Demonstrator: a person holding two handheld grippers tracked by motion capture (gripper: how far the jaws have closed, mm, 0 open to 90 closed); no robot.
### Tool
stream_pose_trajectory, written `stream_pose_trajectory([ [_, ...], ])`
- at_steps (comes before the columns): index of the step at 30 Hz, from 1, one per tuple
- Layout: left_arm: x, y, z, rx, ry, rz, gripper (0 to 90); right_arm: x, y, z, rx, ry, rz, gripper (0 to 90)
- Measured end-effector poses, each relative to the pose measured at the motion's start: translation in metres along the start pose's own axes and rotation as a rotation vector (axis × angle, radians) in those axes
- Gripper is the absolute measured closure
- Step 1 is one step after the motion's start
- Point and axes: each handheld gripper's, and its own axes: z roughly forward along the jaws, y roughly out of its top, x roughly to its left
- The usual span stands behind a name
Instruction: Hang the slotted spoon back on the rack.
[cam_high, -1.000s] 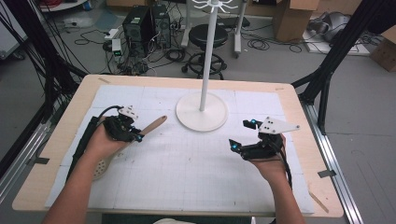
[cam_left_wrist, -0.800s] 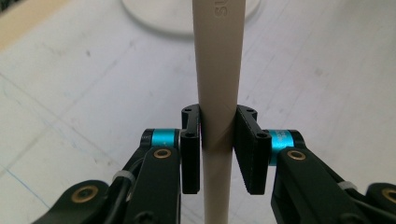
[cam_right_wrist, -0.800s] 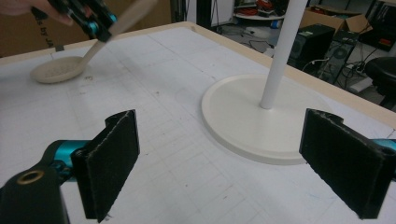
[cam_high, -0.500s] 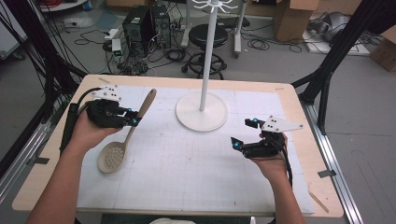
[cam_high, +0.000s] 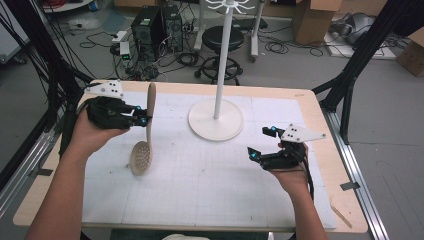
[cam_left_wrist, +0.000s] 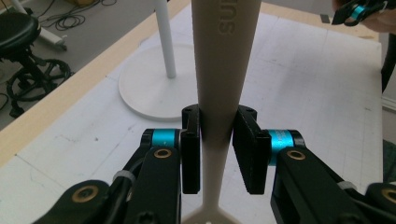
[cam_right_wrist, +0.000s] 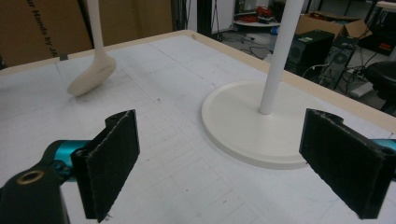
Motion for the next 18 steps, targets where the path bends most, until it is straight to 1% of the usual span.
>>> stream_pose_trajectory([
  [2, 0.002, 0.004, -0.002, -0.009, -0.003, 0.002, 73.3, -0.001, 0.0, 0.0, -0.004, -0.001, 0.002, 10.5],
  [5, 0.005, 0.009, -0.003, -0.018, -0.004, 0.005, 73.3, -0.002, -0.001, 0.001, 0.002, -0.005, 0.005, 10.6],
  [7, 0.006, 0.011, -0.002, -0.032, -0.012, 0.002, 73.3, -0.001, -0.002, 0.001, 0.006, -0.006, 0.009, 10.6],
  [10, 0.007, 0.016, 0.0, -0.033, -0.025, 0.008, 73.3, -0.001, -0.002, 0.002, 0.01, -0.005, -0.001, 10.6],
  [13, 0.006, 0.024, 0.001, -0.02, -0.018, 0.024, 73.3, 0.001, -0.002, 0.0, 0.013, -0.004, -0.008, 10.6],
  [14, 0.007, 0.026, 0.001, -0.019, -0.022, 0.028, 73.3, 0.002, -0.002, -0.002, 0.008, -0.001, -0.007, 10.6],
  [16, 0.008, 0.032, 0.003, -0.026, -0.038, 0.022, 73.3, 0.002, -0.002, -0.003, 0.007, 0.0, -0.004, 10.5],
  [18, 0.011, 0.037, 0.005, -0.03, -0.045, 0.019, 73.3, 0.002, -0.003, -0.005, 0.009, 0.0, -0.006, 10.6],
])
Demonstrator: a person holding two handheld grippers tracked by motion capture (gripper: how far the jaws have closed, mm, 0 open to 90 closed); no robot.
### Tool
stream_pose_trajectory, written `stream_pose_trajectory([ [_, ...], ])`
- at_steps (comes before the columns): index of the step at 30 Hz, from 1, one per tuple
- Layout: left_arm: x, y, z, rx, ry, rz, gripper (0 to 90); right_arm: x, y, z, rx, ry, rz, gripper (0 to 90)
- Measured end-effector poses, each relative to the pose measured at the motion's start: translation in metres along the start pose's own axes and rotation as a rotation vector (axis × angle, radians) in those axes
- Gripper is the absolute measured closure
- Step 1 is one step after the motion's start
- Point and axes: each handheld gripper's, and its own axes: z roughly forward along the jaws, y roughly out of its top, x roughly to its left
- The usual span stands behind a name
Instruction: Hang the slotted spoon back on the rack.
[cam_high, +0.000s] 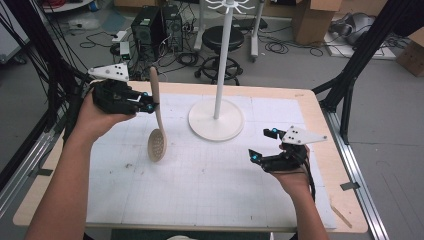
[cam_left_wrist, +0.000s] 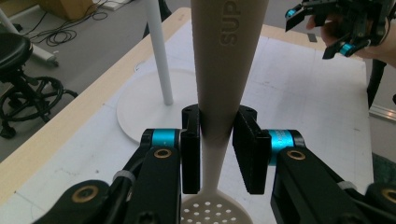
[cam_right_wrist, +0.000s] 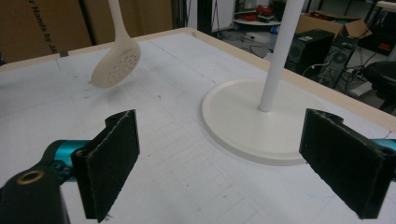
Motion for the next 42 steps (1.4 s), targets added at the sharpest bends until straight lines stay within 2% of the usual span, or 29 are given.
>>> stream_pose_trajectory([
  [3, 0.003, 0.009, 0.005, 0.008, -0.005, 0.01, 73.3, -0.001, -0.001, -0.002, -0.006, -0.007, 0.004, 10.6],
  [8, 0.011, 0.025, 0.016, 0.028, -0.048, 0.016, 73.3, -0.003, -0.003, -0.005, -0.008, -0.012, 0.008, 10.6],
  [10, 0.013, 0.031, 0.019, 0.034, -0.05, 0.014, 73.3, -0.004, -0.003, -0.005, -0.005, -0.013, 0.013, 10.6],
  [11, 0.014, 0.036, 0.021, 0.041, -0.051, 0.026, 73.3, -0.004, -0.004, -0.004, -0.002, -0.014, 0.012, 10.6],
  [18, 0.02, 0.059, 0.028, 0.052, -0.066, 0.047, 73.2, -0.003, -0.004, -0.003, -0.001, -0.008, 0.013, 10.6],
  [19, 0.021, 0.062, 0.028, 0.052, -0.068, 0.04, 73.3, -0.003, -0.004, -0.003, 0.0, -0.009, 0.011, 10.6],
  [21, 0.023, 0.069, 0.03, 0.062, -0.063, 0.054, 73.3, -0.003, -0.004, -0.003, -0.001, -0.008, 0.012, 10.6],
  [30, 0.034, 0.099, 0.04, 0.085, -0.043, 0.058, 73.3, -0.005, -0.005, -0.004, -0.005, -0.005, 0.019, 10.6],
  [42, 0.054, 0.128, 0.048, 0.093, 0.014, 0.019, 73.2, -0.006, -0.007, -0.004, -0.003, -0.007, 0.019, 10.6],
])
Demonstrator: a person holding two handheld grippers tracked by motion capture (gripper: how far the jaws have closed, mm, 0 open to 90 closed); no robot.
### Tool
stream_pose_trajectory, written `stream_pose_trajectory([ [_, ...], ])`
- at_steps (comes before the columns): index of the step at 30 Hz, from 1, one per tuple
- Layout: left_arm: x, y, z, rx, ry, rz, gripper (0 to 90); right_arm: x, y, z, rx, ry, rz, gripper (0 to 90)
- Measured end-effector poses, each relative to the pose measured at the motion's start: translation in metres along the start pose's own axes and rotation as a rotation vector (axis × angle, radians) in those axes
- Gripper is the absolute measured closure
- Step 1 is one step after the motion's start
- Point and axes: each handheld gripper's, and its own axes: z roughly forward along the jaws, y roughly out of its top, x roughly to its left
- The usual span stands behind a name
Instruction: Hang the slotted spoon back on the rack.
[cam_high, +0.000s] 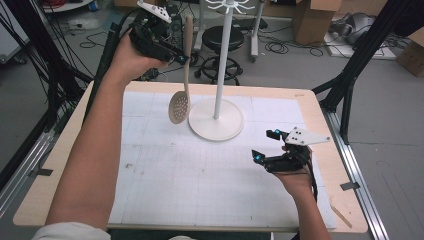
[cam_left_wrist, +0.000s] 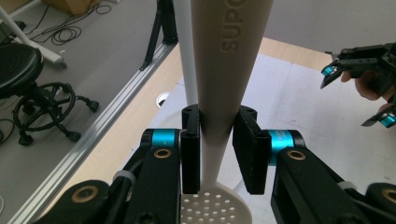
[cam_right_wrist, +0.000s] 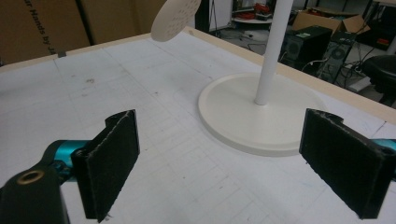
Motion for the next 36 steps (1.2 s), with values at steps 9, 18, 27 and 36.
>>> stream_pose_trajectory([
  [9, 0.006, 0.019, 0.007, 0.009, 0.004, 0.001, 73.2, -0.002, -0.001, -0.001, -0.004, -0.003, 0.009, 10.6],
  [18, 0.009, 0.032, 0.018, 0.016, 0.007, 0.003, 73.2, -0.001, -0.001, 0.001, 0.0, 0.003, 0.003, 10.6],
  [27, 0.014, 0.041, 0.024, 0.023, 0.021, -0.018, 73.2, -0.002, -0.002, 0.001, -0.002, 0.008, 0.007, 10.6],
  [36, 0.017, 0.042, 0.032, 0.039, 0.021, -0.023, 73.2, -0.003, -0.003, 0.0, -0.005, 0.006, 0.016, 10.6],
])
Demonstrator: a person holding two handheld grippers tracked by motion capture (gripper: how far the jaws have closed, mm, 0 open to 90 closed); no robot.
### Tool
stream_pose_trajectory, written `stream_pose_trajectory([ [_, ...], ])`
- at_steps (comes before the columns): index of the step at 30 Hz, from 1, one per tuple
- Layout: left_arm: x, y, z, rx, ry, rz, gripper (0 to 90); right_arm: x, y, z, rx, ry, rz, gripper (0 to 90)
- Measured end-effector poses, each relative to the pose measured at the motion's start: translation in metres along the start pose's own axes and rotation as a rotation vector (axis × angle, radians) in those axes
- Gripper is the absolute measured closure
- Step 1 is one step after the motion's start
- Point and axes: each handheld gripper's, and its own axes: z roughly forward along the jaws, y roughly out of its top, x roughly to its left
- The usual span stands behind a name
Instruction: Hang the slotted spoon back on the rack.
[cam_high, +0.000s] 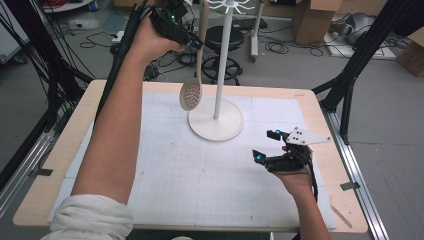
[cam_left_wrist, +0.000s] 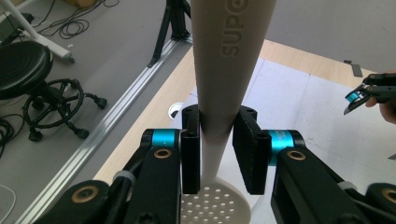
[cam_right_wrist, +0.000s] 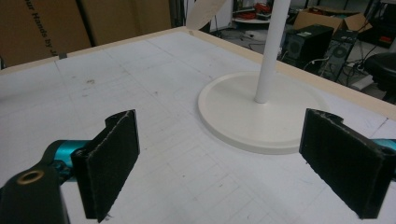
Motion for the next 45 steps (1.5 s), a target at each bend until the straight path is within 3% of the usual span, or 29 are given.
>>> stream_pose_trajectory([
  [18, -0.012, 0.008, 0.015, 0.021, -0.023, 0.026, 73.2, 0.001, -0.001, 0.001, 0.005, 0.004, 0.002, 10.6],
  [23, -0.012, 0.01, 0.019, 0.022, -0.006, 0.021, 73.1, 0.001, -0.001, 0.001, 0.004, 0.004, -0.002, 10.6],
  [26, -0.012, 0.01, 0.021, 0.025, 0.029, 0.028, 72.4, 0.001, -0.001, 0.001, 0.003, 0.006, -0.002, 10.6],
  [28, -0.012, 0.009, 0.02, 0.031, 0.076, 0.027, 67.7, 0.001, -0.001, 0.001, 0.005, 0.006, 0.001, 10.6],
  [29, -0.012, 0.008, 0.019, 0.035, 0.086, 0.022, 61.5, 0.001, -0.001, 0.001, 0.004, 0.005, -0.001, 10.6],
  [32, -0.01, 0.005, 0.016, 0.046, 0.106, 0.011, 55.7, 0.001, -0.001, 0.001, 0.004, 0.006, -0.004, 10.6],
  [35, -0.01, 0.001, 0.012, 0.052, 0.11, 0.007, 52.4, 0.002, -0.001, 0.002, 0.007, 0.007, -0.007, 10.6],
  [39, -0.007, -0.01, 0.005, -0.005, 0.1, -0.028, 50.0, 0.003, -0.001, 0.002, 0.006, 0.007, -0.009, 10.6],
  [42, -0.007, -0.017, 0.001, 0.046, 0.101, -0.028, 47.4, 0.004, 0.0, 0.003, 0.009, 0.011, -0.012, 10.6],
  [45, -0.01, -0.02, -0.007, 0.042, 0.075, -0.02, 45.8, 0.004, -0.001, 0.004, 0.012, 0.011, -0.009, 10.6],
])
